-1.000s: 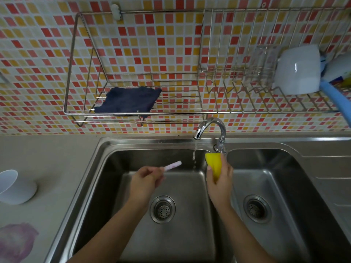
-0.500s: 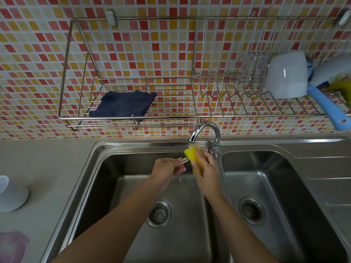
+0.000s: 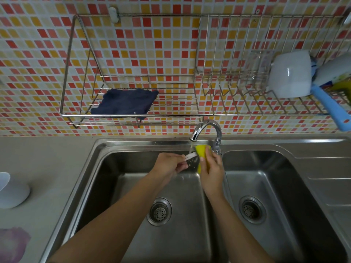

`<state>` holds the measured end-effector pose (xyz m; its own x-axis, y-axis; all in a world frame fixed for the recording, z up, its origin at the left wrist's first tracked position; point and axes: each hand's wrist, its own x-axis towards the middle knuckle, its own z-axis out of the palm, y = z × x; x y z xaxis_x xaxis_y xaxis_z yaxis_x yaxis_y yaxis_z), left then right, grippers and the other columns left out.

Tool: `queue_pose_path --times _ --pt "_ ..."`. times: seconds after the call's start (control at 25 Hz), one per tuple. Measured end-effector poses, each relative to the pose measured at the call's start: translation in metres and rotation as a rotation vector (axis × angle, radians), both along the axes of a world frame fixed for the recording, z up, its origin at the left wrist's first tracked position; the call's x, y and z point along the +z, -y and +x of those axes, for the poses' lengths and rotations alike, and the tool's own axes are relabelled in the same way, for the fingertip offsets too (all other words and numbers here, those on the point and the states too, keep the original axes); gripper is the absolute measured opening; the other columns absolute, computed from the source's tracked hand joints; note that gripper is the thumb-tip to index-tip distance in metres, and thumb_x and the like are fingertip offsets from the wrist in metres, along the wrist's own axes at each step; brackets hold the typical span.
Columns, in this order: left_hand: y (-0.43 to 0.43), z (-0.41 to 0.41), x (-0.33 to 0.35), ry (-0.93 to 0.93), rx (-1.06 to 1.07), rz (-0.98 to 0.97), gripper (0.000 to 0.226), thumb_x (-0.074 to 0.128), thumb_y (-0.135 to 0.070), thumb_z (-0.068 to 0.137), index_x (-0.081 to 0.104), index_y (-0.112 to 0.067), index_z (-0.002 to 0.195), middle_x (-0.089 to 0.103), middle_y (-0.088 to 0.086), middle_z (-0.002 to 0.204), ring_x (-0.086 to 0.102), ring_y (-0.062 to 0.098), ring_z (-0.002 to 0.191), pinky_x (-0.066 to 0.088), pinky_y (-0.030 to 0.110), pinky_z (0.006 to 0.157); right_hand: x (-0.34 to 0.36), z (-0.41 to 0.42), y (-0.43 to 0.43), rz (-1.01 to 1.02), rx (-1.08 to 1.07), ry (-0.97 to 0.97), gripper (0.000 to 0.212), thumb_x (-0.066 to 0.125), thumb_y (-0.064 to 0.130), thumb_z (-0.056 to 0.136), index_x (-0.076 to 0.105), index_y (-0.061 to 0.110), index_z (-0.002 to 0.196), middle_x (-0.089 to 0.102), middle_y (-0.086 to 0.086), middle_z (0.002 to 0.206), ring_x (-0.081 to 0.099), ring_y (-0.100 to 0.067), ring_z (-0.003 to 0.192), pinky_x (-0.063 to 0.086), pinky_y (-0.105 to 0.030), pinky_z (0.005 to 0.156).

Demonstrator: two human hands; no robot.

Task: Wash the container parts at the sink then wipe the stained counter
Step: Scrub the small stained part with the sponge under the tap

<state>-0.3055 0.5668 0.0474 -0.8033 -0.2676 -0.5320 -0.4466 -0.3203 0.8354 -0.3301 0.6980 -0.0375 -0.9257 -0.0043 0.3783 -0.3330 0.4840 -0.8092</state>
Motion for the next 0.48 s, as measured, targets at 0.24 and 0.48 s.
queue_pose_path --times 0.24,0.48 --pt "-0.007 0.000 0.002 -0.037 -0.041 -0.065 0.007 0.061 0.002 0.086 0.065 0.004 0.081 0.063 0.017 0.076 0.063 0.020 0.066 0.056 0.016 0.058 0.005 0.007 0.000 -0.034 -0.030 -0.019 0.043 0.052 0.018 0.093 0.045 0.012 0.135 0.048 -0.011 0.115 0.054 -0.020 0.100 0.042 -0.022 0.084" --pt "-0.013 0.000 -0.007 -0.253 -0.213 -0.727 0.010 0.067 -0.010 0.083 0.074 -0.008 0.091 0.073 0.012 0.088 0.069 0.021 0.081 0.053 0.029 0.087 0.001 0.010 -0.006 -0.064 -0.058 -0.002 0.044 0.049 0.023 0.092 0.044 0.015 0.136 0.048 -0.012 0.116 0.056 -0.023 0.099 0.043 -0.020 0.083"
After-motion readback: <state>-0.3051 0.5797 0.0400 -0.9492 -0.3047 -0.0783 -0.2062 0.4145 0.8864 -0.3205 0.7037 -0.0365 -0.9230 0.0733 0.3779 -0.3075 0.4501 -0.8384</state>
